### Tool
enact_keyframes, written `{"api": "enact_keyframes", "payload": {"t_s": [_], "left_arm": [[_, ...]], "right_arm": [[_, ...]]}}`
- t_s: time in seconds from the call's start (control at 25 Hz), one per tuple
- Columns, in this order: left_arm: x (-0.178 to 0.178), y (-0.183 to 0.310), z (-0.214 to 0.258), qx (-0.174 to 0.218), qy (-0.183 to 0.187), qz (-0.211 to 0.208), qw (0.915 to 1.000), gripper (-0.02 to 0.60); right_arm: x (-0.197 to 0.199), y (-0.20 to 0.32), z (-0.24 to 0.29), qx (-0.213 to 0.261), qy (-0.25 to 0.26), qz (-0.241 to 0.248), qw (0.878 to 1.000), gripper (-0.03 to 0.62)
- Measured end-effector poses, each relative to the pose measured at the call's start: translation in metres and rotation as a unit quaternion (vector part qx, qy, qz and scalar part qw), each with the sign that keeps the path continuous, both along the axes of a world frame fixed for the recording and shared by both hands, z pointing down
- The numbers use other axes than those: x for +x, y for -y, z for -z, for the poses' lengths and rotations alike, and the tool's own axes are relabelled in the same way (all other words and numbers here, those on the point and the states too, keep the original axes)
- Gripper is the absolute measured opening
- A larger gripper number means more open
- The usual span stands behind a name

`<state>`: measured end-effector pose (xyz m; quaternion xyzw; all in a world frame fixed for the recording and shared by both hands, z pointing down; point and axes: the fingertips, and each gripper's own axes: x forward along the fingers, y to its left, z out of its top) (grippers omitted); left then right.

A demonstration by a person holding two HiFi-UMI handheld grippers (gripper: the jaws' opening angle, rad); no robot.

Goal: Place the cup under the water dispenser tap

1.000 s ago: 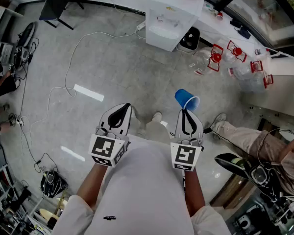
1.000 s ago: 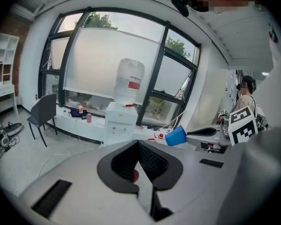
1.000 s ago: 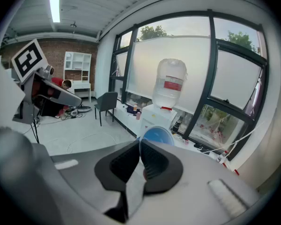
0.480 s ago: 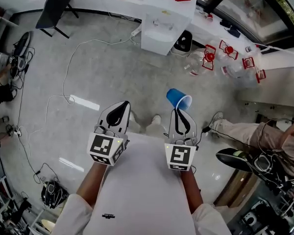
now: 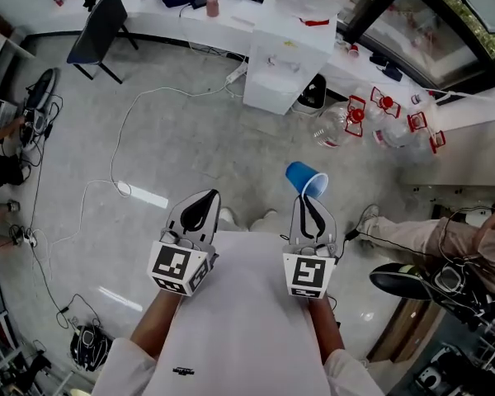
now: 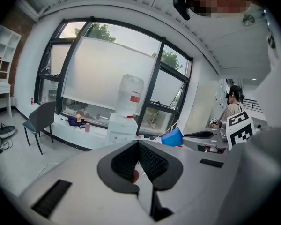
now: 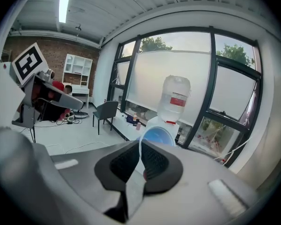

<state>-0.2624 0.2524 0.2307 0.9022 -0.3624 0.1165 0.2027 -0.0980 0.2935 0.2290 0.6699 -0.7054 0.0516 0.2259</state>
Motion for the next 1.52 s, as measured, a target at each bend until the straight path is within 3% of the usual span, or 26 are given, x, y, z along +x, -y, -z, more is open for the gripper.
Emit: {"api": "enact_keyframes", "payload": {"t_s": [0.44,0.72,1.04,1.32,1.52], "left_arm": [[0.052,0.052,-0.003,-0.025,0.007,-0.002,0.9997,0.002],[0.108,0.098,-0.016,-0.051,0.036,0.010,0.9980,0.002],[0.165,0.151,-0.017,-0.049,0.056,0.044,0.9962,0.002],[0.186,0.179,-0.031,-0.058,0.059,0.069,0.9942,0.002],[0.199,0.192,-0.036,-0.059,0.068,0.054,0.9945,0.002]], "right_arm": [[0.053,0.059,-0.002,-0.009,0.002,-0.002,1.000,0.024],[0.107,0.120,-0.016,-0.040,-0.016,0.045,0.998,0.023],[0.159,0.186,-0.027,-0.040,0.009,0.096,0.995,0.023],[0.176,0.223,-0.046,-0.048,0.010,0.124,0.991,0.023],[0.175,0.240,-0.061,-0.063,0.011,0.136,0.989,0.023]]}}
